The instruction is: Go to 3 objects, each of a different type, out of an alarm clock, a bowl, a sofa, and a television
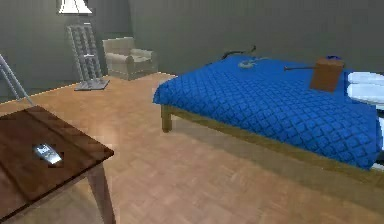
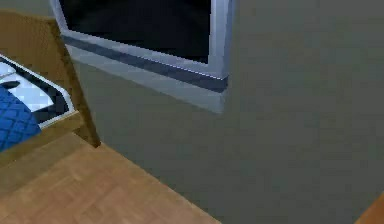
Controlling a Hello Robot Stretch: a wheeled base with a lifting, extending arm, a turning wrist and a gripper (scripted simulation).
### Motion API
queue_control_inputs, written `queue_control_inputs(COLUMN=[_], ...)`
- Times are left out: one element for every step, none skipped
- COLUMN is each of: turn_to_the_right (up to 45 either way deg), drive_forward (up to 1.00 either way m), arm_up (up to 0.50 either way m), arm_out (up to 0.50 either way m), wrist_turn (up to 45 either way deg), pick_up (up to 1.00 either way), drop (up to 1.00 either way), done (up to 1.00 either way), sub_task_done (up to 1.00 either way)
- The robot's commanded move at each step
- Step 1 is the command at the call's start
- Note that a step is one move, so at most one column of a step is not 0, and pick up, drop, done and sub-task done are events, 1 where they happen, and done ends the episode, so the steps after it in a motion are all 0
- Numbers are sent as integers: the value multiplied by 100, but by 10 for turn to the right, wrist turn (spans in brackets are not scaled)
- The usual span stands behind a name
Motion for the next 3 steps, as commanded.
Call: queue_control_inputs(turn_to_the_right=[0,-150,0], drive_forward=[100,0,15], arm_up=[0,0,0], arm_out=[0,0,0], wrist_turn=[0,0,0], pick_up=[0,0,0], drop=[0,0,0], done=[0,0,0], sub_task_done=[0,0,0])
